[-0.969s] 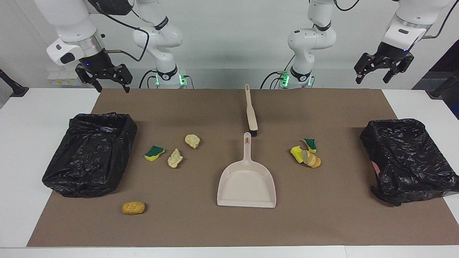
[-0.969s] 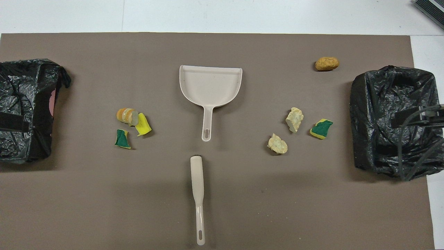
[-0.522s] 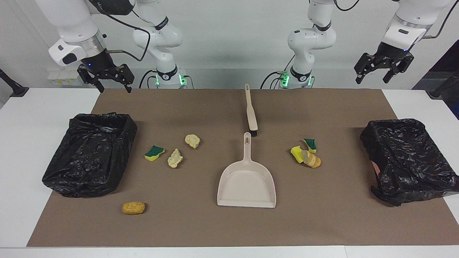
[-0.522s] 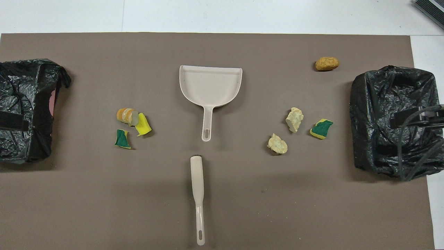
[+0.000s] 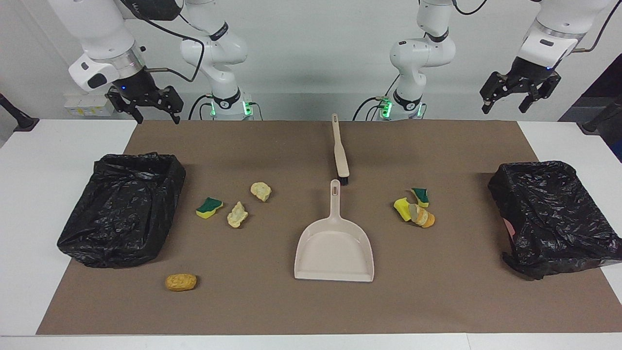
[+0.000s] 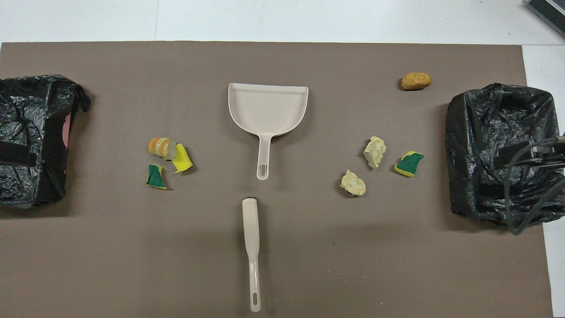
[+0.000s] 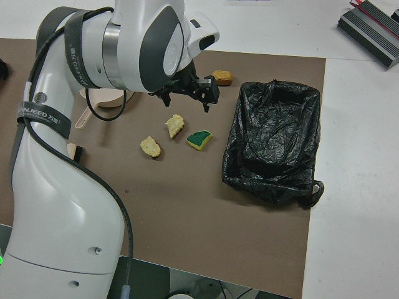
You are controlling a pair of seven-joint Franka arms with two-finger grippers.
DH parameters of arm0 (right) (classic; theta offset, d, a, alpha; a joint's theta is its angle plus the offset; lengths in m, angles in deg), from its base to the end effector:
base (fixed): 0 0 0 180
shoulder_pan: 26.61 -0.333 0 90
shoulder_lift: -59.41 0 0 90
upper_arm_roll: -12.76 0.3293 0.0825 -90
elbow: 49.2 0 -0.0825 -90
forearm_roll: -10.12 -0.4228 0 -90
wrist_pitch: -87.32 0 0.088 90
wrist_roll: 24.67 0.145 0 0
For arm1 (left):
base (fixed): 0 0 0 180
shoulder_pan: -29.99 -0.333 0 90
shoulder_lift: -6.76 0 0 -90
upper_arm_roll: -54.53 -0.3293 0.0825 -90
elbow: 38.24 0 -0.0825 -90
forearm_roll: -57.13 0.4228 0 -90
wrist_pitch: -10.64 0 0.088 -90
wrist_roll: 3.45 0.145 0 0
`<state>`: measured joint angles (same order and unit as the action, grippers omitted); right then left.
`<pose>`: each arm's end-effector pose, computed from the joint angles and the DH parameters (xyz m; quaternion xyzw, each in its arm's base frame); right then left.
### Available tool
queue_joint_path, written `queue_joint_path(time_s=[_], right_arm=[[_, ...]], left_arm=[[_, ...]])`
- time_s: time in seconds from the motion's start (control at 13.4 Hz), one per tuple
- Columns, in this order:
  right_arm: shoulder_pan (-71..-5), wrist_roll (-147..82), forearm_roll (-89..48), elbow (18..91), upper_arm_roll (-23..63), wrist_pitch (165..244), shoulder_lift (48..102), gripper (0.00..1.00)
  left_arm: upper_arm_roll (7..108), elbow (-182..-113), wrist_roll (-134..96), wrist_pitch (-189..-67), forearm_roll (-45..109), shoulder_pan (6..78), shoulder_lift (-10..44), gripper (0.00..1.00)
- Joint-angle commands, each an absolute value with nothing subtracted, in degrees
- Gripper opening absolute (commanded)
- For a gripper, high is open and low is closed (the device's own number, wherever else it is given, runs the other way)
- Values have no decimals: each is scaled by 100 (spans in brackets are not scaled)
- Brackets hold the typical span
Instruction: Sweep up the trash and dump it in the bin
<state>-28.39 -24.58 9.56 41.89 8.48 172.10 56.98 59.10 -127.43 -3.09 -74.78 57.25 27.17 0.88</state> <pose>0.5667 -0.0241 0.6072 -0.9992 0.0222 0.0338 0.0072 0.5517 -0.0190 0.6584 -0.9997 0.0182 -0.0183 0.0049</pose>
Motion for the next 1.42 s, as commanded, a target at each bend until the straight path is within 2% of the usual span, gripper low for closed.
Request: queue_joint_path(time_s=[0.0,0.37,0.75,1.12,1.34], right_arm=[[-2801,-2423,1003,4247,898,17126,5598,100],[-2941,-2362,898,4133,1090,16959,5721,100],[-2959,-2344,942,3545,1538,17056,6475,100],[-3634,-1827,924,3482,1672,18029,7082,100],[-4013,-1142,898,3500,1672,18732,7495,100]], left_arm=[[5910,-12789,-354,-7461,5696,2700,43,100],[5910,-12780,-354,-7461,5696,2700,43,100],[5918,-12999,-389,-7514,5687,2708,-79,100],[5918,-13386,-406,-7540,5687,2743,-272,100],[5953,-13886,-398,-7645,5678,2796,-466,100]])
